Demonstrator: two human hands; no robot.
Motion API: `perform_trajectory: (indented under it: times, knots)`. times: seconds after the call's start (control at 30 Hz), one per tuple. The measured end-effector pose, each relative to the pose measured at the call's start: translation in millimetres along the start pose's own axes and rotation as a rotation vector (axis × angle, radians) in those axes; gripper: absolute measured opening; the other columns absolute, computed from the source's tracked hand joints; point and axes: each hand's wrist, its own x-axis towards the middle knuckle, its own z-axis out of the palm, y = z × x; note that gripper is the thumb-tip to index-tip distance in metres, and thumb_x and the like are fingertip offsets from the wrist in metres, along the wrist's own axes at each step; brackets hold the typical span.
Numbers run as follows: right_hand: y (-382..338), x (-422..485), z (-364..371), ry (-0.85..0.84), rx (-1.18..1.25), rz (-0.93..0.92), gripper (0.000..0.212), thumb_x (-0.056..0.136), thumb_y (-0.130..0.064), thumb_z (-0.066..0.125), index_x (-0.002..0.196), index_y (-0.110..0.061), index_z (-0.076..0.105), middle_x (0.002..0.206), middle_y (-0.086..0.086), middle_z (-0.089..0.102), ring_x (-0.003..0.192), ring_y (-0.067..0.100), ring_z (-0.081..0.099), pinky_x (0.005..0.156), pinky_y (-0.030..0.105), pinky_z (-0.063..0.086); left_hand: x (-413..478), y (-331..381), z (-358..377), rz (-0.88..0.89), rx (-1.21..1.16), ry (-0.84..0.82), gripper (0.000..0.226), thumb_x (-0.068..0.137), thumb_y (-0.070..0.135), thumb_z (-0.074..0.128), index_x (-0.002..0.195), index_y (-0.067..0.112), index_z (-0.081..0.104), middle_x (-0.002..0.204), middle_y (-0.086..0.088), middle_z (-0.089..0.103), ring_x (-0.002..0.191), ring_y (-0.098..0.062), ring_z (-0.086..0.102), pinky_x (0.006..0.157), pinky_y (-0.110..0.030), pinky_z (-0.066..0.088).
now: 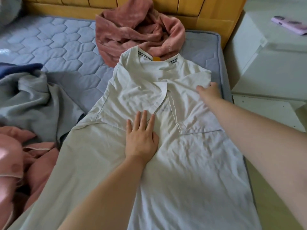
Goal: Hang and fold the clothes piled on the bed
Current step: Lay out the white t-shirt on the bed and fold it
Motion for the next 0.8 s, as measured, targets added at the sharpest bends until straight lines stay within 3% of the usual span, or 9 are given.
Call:
perform_trajectory:
  times: [0.13,0.2,0.27,0.33,0.47,0.57,0.7,0.77,0.8]
  knots:
    - [-7.4,17.3,-3.0,-0.001,0.251,0.238,0.047,0.087,-0.037,0.060,0.123,-0.007,0.052,0.101,0.005,0.059,0.093,0.025,0.057,0.087,0.040,0.050,-0.8,-0.8,1.0,-0.008,-0.019,0.015,0.063,0.087,0.033,0.024,0.147,0.020,0.034,0.155,-0.007,0.029,0.146,-0.026,0.019,0.116,-0.052,0.014]
    - [-12.3,25.8,-6.8,-0.013,0.212,0.279,0.057,0.084,-0.037,0.065,0.128,-0.004,0.050,0.109,0.007,0.062,0.097,0.026,0.059,0.092,0.040,0.050,-0.1,-1.1,1.2,-0.011,-0.026,0.018,0.063,0.086,0.033,0.025,0.147,0.020,0.035,0.155,-0.007,0.030,0.145,-0.026,0.020,0.116,-0.052,0.015]
    - [-20.5,28.8,-7.0,-0.032,0.184,0.262,0.058,0.087,-0.029,0.065,0.135,-0.002,0.047,0.117,0.008,0.061,0.090,0.024,0.060,0.071,0.028,0.055,-0.1,-1.7,2.1,-0.016,-0.031,0.023,0.063,0.086,0.032,0.027,0.147,0.020,0.036,0.154,-0.006,0.031,0.145,-0.026,0.021,0.116,-0.051,0.016]
    - [-29.8,26.0,-6.1,-0.046,0.254,0.161,0.043,0.092,-0.012,0.056,0.133,0.000,0.049,0.114,0.012,0.059,0.084,0.024,0.056,0.049,0.022,0.049,-0.4,-2.3,2.5,-0.014,-0.025,0.028,0.062,0.086,0.031,0.029,0.146,0.020,0.037,0.153,-0.007,0.033,0.144,-0.026,0.023,0.115,-0.052,0.018]
    - [-39.7,4.6,-13.6,-0.046,0.426,0.019,0.039,0.079,0.015,0.045,0.109,-0.002,0.061,0.099,0.017,0.064,0.094,0.034,0.061,0.084,0.045,0.052,-0.9,-2.1,2.6,-0.016,-0.018,0.037,0.061,0.085,0.031,0.032,0.145,0.019,0.039,0.151,-0.007,0.036,0.143,-0.026,0.027,0.114,-0.053,0.022]
    - [-31.8,-9.6,-22.8,-0.261,0.472,-0.024,0.055,0.074,0.025,0.033,0.113,-0.001,0.060,0.088,0.010,0.060,0.094,0.033,0.057,0.087,0.041,0.047,-0.5,-1.3,1.1,-0.011,-0.020,0.045,0.060,0.085,0.030,0.031,0.143,0.018,0.042,0.150,-0.008,0.039,0.142,-0.027,0.030,0.113,-0.053,0.023]
    - [-12.8,-11.4,-26.1,-0.519,0.018,-0.114,0.028,0.082,0.009,0.039,0.083,-0.008,0.062,0.082,0.011,0.059,0.092,0.034,0.058,0.069,0.031,0.041,-0.1,-1.4,0.5,-0.008,-0.026,0.050,0.059,0.085,0.029,0.031,0.140,0.016,0.046,0.148,-0.009,0.042,0.140,-0.028,0.033,0.112,-0.054,0.026]
    - [-22.5,-14.3,-29.6,-0.614,-0.137,-0.068,0.022,0.083,-0.011,0.045,0.096,-0.009,0.064,0.080,0.008,0.057,0.078,0.023,0.052,0.065,0.030,0.038,0.3,-1.7,0.9,-0.006,-0.024,0.050,0.059,0.085,0.028,0.032,0.140,0.016,0.047,0.147,-0.009,0.043,0.140,-0.028,0.034,0.112,-0.054,0.026]
    - [-30.0,-16.3,-29.7,-0.647,-0.193,-0.030,0.033,0.084,-0.028,0.047,0.106,-0.009,0.063,0.080,0.009,0.060,0.071,0.020,0.051,0.066,0.031,0.038,0.5,-1.7,1.0,-0.008,-0.023,0.051,0.059,0.084,0.028,0.032,0.139,0.016,0.048,0.147,-0.009,0.043,0.140,-0.028,0.034,0.111,-0.054,0.027]
